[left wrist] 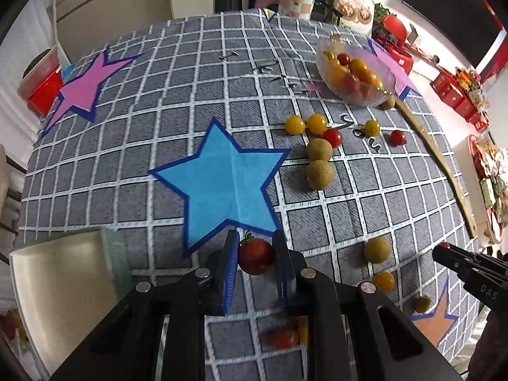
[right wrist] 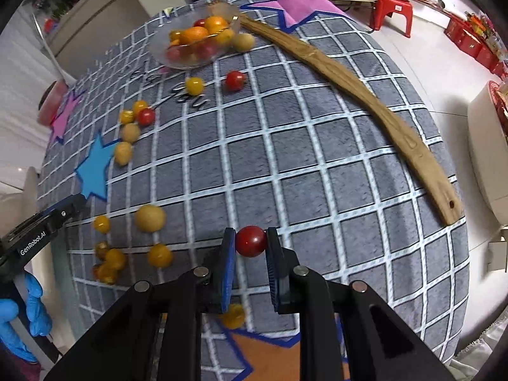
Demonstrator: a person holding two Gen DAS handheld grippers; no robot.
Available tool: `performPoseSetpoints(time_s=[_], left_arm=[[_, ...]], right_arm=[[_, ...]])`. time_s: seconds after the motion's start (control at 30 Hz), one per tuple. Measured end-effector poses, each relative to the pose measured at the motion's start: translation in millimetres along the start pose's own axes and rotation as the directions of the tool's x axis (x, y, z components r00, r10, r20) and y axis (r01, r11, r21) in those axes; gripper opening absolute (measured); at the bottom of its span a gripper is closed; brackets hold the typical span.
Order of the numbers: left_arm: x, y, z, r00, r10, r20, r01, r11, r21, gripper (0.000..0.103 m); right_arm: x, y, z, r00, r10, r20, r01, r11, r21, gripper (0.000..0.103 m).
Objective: Organize fruits
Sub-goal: 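Close both tools on their red cherry tomatoes and carry them over the white tray, then open both tools to drop the red cherry tomatoes into the white tray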
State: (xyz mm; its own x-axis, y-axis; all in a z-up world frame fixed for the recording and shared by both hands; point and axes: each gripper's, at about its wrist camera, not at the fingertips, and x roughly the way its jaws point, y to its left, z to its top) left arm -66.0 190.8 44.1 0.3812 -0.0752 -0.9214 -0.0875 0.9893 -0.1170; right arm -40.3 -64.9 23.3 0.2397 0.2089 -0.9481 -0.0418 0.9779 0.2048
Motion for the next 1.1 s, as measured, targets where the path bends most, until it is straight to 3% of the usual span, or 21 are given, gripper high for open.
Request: performPoseSetpoints(time_s=[0.2,0.4,0.77,0.9,1.1], left_arm=[[-19.7,38.6,-2.2,1.000,0.021,0.006,-0.021,0.999,-0.041,0.023],[-37.9,84.3,-32.4,0.997,0.083,-0.004,-0.083,0.991,-0.106,0.023],[-44.3,178.8,-77.2,0.978,0.203,-0.049,-0.208,0.953,-0.221,0.023],[-39.9,198.2,-86.0,0.973,0.224,-0.061,-0.232,0.941,-0.248,0.023],[-34.1,207.0,-98.2,0.970,0.233,-0.074,-0.244,0.941,-0.237,0.023]], right_arm=[[-14.2,47.6,-16.1,0.999,0.047,-0.001,-0.047,0.997,-0.055,0.020],[-15.1,114.8,-21.7,0.991,0.129,-0.028,-0.131,0.981,-0.143,0.020],[1.3,254.3,-38.0,0.958,0.258,-0.121,-0.284,0.907,-0.311,0.020],[16.2,291.5,-45.4,0.949,0.268,-0.164,-0.309,0.888,-0.340,0.020],[47.4,325.7,-49.6,0.957,0.214,-0.198,-0.276,0.883,-0.379,0.020]])
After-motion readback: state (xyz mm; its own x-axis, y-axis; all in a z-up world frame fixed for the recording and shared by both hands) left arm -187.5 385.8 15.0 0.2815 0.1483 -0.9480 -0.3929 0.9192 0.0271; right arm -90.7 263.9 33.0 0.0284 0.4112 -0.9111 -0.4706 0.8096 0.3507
